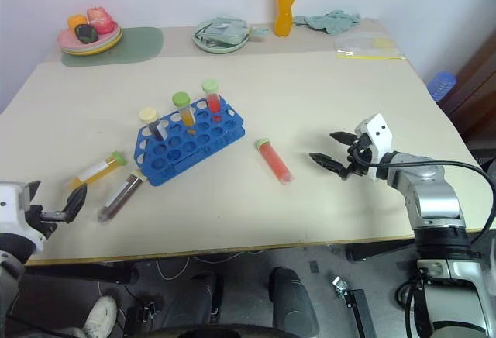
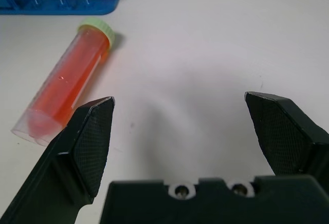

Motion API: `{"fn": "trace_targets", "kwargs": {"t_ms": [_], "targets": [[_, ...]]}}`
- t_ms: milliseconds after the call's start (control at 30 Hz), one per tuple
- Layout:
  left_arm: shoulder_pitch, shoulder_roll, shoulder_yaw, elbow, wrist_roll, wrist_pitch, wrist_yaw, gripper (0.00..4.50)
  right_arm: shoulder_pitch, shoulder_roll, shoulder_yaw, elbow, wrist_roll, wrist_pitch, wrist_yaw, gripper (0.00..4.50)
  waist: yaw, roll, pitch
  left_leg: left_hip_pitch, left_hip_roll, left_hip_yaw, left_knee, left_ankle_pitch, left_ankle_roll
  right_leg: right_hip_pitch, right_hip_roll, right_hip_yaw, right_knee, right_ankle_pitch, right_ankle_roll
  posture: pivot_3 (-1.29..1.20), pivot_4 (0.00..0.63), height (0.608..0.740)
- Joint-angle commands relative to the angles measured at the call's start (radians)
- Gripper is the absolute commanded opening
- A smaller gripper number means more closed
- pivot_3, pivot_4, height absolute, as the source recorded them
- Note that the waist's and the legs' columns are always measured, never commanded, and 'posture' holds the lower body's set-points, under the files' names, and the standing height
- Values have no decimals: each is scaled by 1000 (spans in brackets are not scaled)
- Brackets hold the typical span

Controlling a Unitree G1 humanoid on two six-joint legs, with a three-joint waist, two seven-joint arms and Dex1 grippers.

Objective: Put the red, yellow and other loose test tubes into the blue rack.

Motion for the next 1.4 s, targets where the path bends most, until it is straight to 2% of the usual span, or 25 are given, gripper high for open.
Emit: {"fn": "trace_targets", "kwargs": {"t_ms": [33,367,533,633,733,867,967,1033,1133,1400], "targets": [[10,-9,25,-42,1,-6,18,4434,-42,7,-4,2,-8,-14,-13,4500,-1,0,0,0,0,0,0,0,0,0,0,0,0,0,0,0,150,740],[-10,-43,6,-69,-53,-23,6,4434,-105,31,14,-19,-12,77,-76,4500,3,0,0,0,0,0,0,0,0,0,0,0,0,0,0,0,150,740],[-97,-19,-131,-75,-123,-11,-80,4434,-120,19,64,-131,-40,187,-124,4500,3,0,0,0,0,0,1,0,0,0,0,0,1,0,0,0,150,740],[-125,43,-219,-72,-116,-8,-151,4434,-159,-9,70,-221,-7,421,-162,4500,1,1,0,0,0,0,1,0,0,0,0,0,1,1,2,0,150,740],[-137,91,-286,-46,-97,-33,-214,4434,-185,-31,92,-354,44,557,-140,4500,0,1,1,-1,0,0,0,0,0,0,0,0,0,1,1,0,150,740],[-180,127,-448,-25,-27,-69,-268,4434,-355,-30,209,-452,126,952,-157,4500,-3,3,1,0,0,0,0,0,0,-1,1,0,1,0,0,0,150,740],[-227,108,-538,-1,2,-86,-274,4434,-497,58,273,-397,124,1184,-237,4500,0,3,1,0,0,-1,0,0,0,-1,1,0,1,0,-1,0,150,740],[-251,93,-583,14,22,-98,-273,4434,-568,109,310,-307,124,1245,-303,4500,0,3,1,-1,0,-1,0,0,1,-1,1,0,0,0,0,0,150,740],[-261,77,-630,22,52,-116,-268,4434,-643,160,358,-153,142,1253,-391,4500,5,3,1,-2,0,-1,0,0,1,-2,0,0,0,1,1,0,150,740],[-211,48,-682,-30,78,-137,-248,4434,-767,250,405,120,172,1253,-516,4500,-2,3,1,-4,-1,-1,0,-1,2,-4,-1,0,1,2,3,0,150,740]]}}
